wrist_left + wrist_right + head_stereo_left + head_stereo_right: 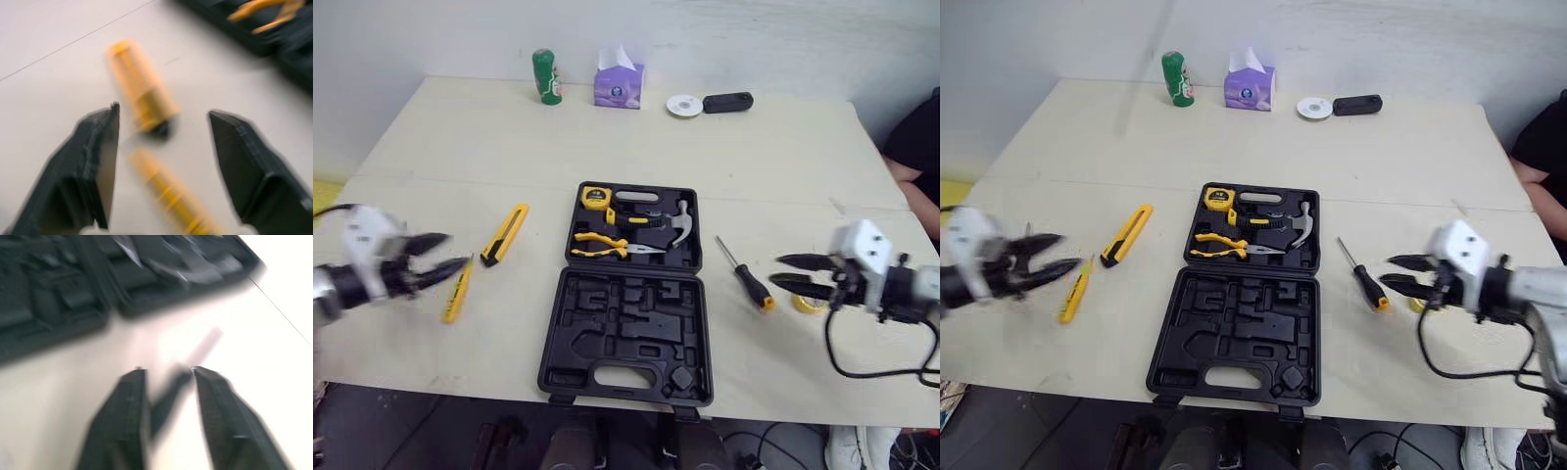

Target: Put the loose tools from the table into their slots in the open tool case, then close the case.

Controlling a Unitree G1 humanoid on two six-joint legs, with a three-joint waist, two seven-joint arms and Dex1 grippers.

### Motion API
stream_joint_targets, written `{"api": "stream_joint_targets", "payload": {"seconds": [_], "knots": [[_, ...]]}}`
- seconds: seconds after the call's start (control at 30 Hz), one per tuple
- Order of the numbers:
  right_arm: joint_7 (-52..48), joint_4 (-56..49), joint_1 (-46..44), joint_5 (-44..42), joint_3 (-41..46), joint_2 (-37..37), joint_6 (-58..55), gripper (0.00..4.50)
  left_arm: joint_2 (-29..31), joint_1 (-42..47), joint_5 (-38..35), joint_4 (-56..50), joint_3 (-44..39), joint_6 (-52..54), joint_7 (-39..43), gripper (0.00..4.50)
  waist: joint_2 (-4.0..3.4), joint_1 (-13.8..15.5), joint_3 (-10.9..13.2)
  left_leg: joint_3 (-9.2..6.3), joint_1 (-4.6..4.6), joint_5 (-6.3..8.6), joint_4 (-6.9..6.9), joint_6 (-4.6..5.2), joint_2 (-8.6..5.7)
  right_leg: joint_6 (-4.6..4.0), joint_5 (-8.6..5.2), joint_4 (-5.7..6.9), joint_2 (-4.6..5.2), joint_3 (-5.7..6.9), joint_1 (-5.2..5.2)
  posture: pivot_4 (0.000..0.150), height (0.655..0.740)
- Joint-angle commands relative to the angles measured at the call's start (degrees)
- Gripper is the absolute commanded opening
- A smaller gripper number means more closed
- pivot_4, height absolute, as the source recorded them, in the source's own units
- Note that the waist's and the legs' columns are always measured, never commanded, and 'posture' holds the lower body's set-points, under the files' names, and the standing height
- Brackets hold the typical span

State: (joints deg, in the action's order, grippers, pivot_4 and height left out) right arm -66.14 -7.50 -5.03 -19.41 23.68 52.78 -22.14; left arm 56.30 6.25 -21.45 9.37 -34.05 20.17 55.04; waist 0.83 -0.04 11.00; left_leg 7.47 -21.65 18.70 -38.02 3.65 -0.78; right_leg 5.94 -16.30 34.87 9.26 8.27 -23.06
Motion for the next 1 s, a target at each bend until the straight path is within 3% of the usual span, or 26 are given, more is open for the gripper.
{"api": "stream_joint_targets", "payload": {"seconds": [0.03,0.07,0.1,0.23,0.53,0.8,1.0], "knots": [[1.2,4.8,4.3,1.8,8.6,0.9,11.0,3.80,3.6,0.6,0.9,11.9,-5.1,-6.9,0.4,4.50,-0.03,0.0,0.0,0.04,0.03,0.07,0.00,0.02,0.00,0.00,0.00,-0.01,0.03,-0.03,0.01,0.150,0.7400],[1.3,6.6,5.9,2.7,10.1,1.1,14.1,4.27,4.7,1.0,1.5,15.7,-5.5,-8.8,0.0,4.50,-0.03,0.0,0.0,0.03,0.06,0.12,0.01,0.02,0.00,0.00,0.00,-0.01,0.02,-0.03,0.02,0.150,0.7400],[1.5,8.3,7.6,3.1,11.8,1.0,16.6,4.39,5.8,1.7,1.8,20.0,-6.1,-10.8,-0.6,4.50,-0.03,0.0,0.0,0.02,0.08,0.14,0.04,0.00,0.00,0.00,0.00,-0.02,0.02,-0.03,0.03,0.150,0.7400],[2.2,20.2,11.5,4.9,16.7,1.8,29.1,4.39,8.8,3.2,2.2,34.5,-8.0,-15.8,-3.4,4.50,-0.04,-0.1,0.0,0.06,0.09,0.16,0.18,-0.01,0.00,0.00,0.00,-0.11,0.02,-0.04,0.00,0.150,0.7400],[9.5,43.3,11.2,5.0,22.1,5.7,41.7,4.39,12.9,-0.6,3.1,56.0,-10.6,-26.4,-16.6,4.50,-0.09,-1.1,0.1,0.25,0.28,0.23,0.43,-0.06,0.00,0.00,0.00,-0.11,0.06,-0.30,-0.10,0.150,0.7400],[10.3,51.9,10.4,5.7,19.1,7.4,47.3,4.39,12.8,-2.7,1.7,59.0,-10.2,-25.5,-17.5,4.50,-0.10,-1.7,0.1,0.53,0.52,0.21,0.67,-0.09,0.00,0.00,0.00,-0.13,0.07,-0.55,-0.13,0.150,0.7400],[9.4,48.2,5.5,4.6,13.3,5.0,46.6,4.39,12.1,-2.8,1.4,56.2,-9.7,-25.9,-15.1,4.50,-0.10,-2.0,0.1,0.72,0.51,0.21,0.69,-0.10,0.00,-0.01,0.00,-0.04,0.11,-0.65,-0.31,0.150,0.7400]]}}
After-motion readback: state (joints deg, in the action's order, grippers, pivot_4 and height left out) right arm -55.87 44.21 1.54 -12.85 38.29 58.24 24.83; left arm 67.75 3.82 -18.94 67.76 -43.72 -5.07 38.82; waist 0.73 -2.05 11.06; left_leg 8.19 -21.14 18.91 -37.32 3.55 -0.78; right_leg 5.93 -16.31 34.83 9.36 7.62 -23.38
